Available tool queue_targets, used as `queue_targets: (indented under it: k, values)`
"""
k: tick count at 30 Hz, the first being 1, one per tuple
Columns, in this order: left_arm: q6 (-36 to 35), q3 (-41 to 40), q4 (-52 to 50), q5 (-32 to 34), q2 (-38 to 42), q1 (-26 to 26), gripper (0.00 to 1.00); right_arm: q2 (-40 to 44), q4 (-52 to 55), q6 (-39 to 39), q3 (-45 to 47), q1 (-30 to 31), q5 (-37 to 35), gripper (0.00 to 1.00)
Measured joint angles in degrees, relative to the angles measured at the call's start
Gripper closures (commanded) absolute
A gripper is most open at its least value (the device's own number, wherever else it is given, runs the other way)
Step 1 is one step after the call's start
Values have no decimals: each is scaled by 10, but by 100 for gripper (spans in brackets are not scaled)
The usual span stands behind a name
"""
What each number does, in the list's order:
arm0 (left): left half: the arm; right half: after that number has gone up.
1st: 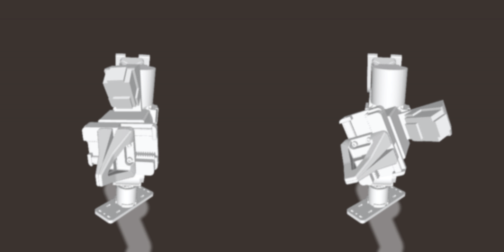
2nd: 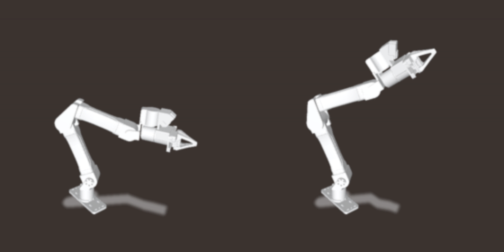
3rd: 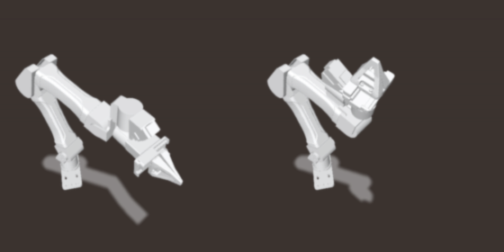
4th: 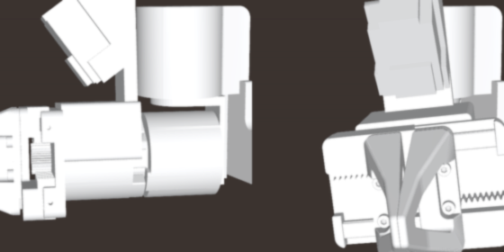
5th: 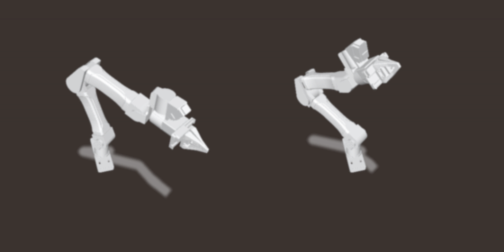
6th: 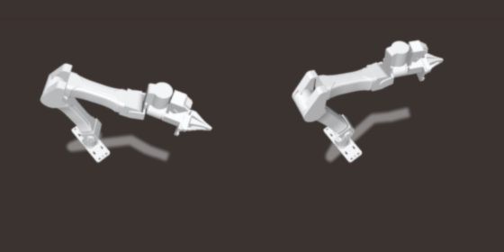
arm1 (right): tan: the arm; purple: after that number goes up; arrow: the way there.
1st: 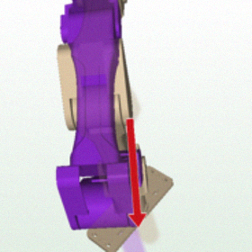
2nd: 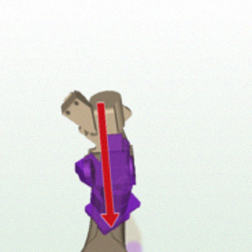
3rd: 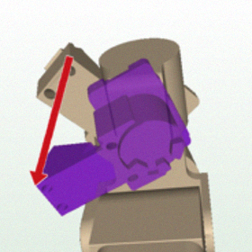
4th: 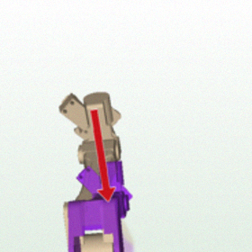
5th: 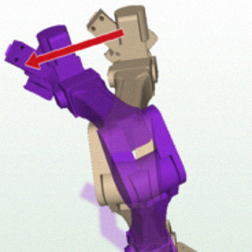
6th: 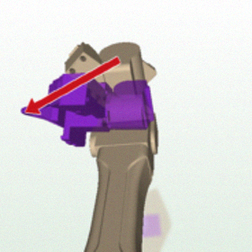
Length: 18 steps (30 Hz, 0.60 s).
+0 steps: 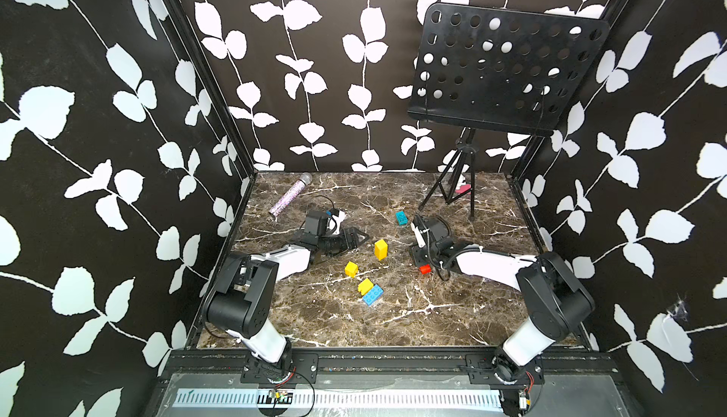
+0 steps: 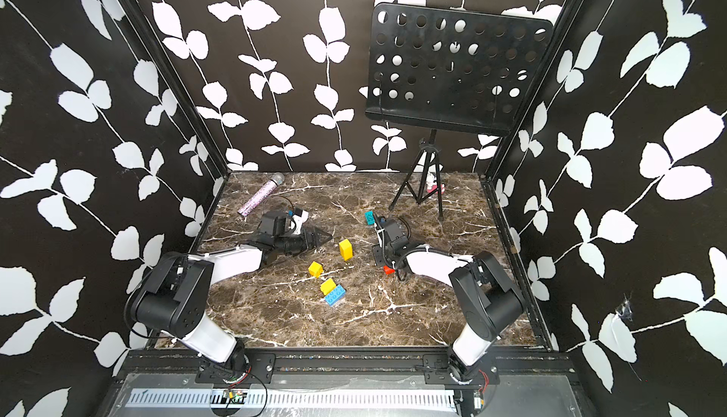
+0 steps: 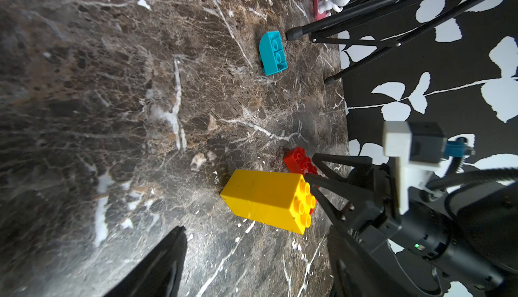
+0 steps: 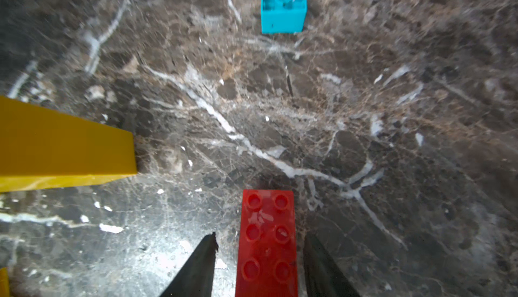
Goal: Assemble the letter r with lego
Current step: Pick up the lego brick from the center of the board.
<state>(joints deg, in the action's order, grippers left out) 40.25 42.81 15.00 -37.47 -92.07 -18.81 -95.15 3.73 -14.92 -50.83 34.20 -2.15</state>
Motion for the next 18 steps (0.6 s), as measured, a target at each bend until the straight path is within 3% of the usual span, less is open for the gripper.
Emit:
queue_targets:
  k: [18]
  values:
    - [0,0,2,-2,-1,0,20,-16,13,13,-12,0,-9,63]
